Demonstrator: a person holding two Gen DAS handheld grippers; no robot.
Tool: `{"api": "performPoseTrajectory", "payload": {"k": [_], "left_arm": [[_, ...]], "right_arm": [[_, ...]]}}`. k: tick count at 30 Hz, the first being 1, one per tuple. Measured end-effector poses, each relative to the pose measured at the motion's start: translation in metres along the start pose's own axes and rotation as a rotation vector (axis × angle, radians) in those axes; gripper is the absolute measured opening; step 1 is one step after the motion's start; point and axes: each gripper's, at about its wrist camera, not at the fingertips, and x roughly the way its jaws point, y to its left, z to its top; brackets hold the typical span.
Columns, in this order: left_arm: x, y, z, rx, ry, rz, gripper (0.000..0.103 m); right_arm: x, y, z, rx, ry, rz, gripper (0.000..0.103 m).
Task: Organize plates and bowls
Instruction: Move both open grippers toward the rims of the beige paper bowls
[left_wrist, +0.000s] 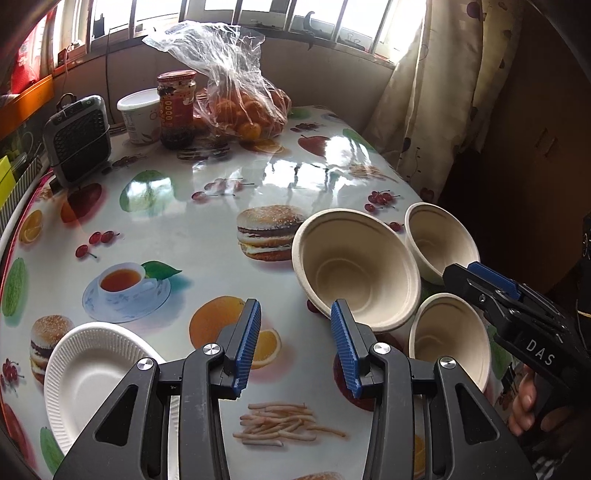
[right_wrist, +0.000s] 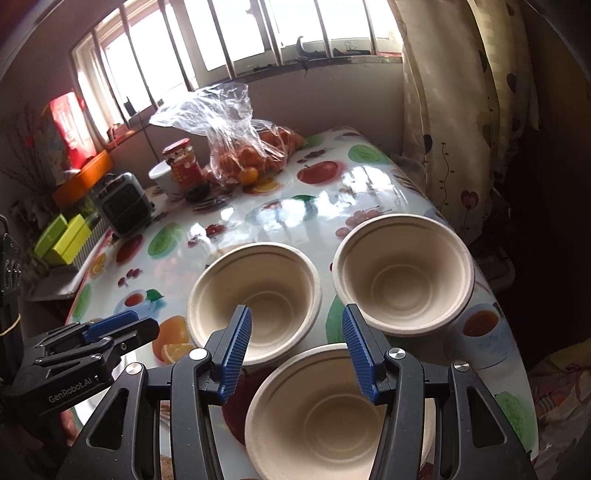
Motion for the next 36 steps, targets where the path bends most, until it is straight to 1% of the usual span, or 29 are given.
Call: {"api": "performPoseTrajectory", "payload": {"k": [4,6,9,13,16,17,19,21,23,28,31,36], "left_arm": [[0.011,-0.004,0.008,-0.008,0.014,-0.011,0.041],[0.015,-0.004,0.012,-0.017,0.021,-0.022,0.041],[0.021,-0.003,0.016,-0.035,0.021,-0.027,0.041],[0.028,-0.005,0.019,-0.039,0.031,-0.033,0.041],[0.032,-0.003,0.021,-0.05,0.04,-0.037,0.041],[0.034,-0.002,0.021,-0.052,0.043,-0.037,0.041],[0.036,-0.001,0.021,-0.053,0.05,-0.038,0.041],[0.04,0.0,0.022,-0.054,0.058,-0.036,0.041],[0.042,0.001,0.022,-0.061,0.062,-0.04,0.041],[0.042,0.005,0.023,-0.078,0.06,-0.038,0.041],[0.043,0.008,0.024,-0.088,0.056,-0.032,0.041],[0.049,0.012,0.024,-0.119,0.076,-0.034,0.041]], "right_arm": [[0.004,-0.014,0.007,0.008,0.011,0.013,0.051],[0.003,-0.025,0.01,0.035,0.015,0.021,0.051],[0.0,-0.036,0.015,0.058,0.03,0.052,0.051],[-0.01,-0.045,0.021,0.054,0.019,0.074,0.051],[-0.005,-0.047,0.025,0.048,0.061,0.071,0.051],[-0.004,-0.048,0.025,0.054,0.068,0.082,0.051],[-0.006,-0.052,0.024,0.067,0.06,0.107,0.051],[-0.003,-0.054,0.023,0.07,0.064,0.088,0.051],[0.004,-0.054,0.023,0.075,0.083,0.093,0.051],[0.022,-0.04,0.024,0.061,0.123,0.139,0.051],[0.034,-0.035,0.023,0.055,0.152,0.141,0.051],[0.046,-0.028,0.019,0.045,0.181,0.152,0.05]]}}
